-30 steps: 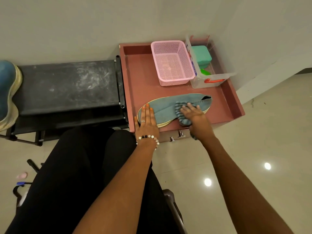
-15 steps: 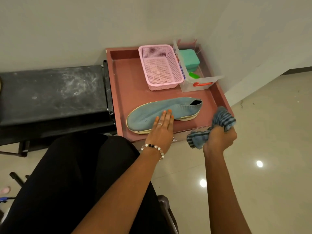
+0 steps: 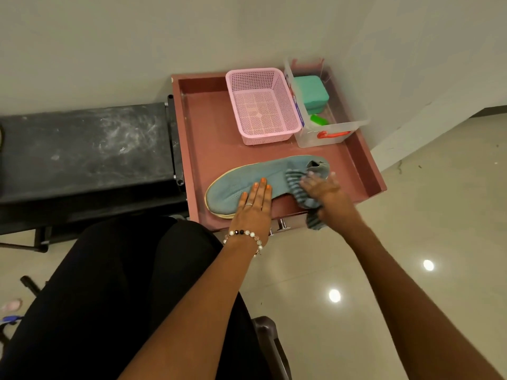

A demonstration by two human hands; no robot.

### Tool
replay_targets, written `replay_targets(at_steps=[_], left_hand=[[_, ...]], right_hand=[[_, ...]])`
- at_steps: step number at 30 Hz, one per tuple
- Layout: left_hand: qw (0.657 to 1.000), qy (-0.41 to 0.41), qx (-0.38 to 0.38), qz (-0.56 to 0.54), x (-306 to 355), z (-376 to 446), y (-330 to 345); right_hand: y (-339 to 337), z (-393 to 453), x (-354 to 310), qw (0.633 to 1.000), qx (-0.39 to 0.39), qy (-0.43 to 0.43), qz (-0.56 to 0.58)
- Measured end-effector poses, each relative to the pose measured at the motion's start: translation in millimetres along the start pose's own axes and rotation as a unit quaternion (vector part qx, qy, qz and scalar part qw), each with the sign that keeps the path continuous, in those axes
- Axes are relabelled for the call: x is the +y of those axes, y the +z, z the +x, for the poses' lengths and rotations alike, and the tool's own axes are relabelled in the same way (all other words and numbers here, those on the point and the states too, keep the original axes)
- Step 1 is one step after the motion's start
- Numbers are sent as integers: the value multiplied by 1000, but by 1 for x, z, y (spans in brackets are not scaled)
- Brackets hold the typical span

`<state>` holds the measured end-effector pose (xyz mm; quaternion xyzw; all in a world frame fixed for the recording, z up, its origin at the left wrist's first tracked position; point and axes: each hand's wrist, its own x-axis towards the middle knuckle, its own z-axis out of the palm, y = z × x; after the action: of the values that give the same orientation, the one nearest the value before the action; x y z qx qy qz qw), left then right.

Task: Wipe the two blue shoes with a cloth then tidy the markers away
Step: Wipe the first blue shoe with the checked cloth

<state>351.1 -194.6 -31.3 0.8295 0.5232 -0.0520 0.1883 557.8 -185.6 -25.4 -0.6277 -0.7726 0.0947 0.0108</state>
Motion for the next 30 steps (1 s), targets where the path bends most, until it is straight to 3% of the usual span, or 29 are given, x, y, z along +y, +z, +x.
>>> replay_targets(at_steps=[3,5,6,8,10,14,17,19,22,26,28,30], left_hand=[[1000,0,-1,-3,0,0,0],[1000,0,-5,2,-1,0,-1],[1000,1,-11,10,-1,0,-2],[999,9,-30,24,-3,1,-4],[999,14,-35,22,-5,0,-4],[1000,12,1,14,-4,-1,1],[1000,6,11,14,-2,-1,1],[1000,6,11,13,-2,-1,1],[1000,16,-1,20,-4,-2,-1],[1000,9,8,17,-2,-3,1],[1000,6,12,16,-2,-3,0],[1000,5,3,28,-3,-3,-1]], right_hand=[[-1,3,-8,997,58,56,-6],[9,10,-49,985,112,114,61],[12,11,-68,982,93,130,97],[16,7,-83,987,71,53,131],[14,4,-61,987,113,-31,110],[-1,-2,-8,981,162,77,72],[7,13,-43,965,179,175,74],[16,16,-62,973,139,143,116],[12,7,-27,982,124,19,142],[5,7,0,979,170,99,57],[16,19,-41,959,210,176,72],[23,26,-82,957,216,147,131]])
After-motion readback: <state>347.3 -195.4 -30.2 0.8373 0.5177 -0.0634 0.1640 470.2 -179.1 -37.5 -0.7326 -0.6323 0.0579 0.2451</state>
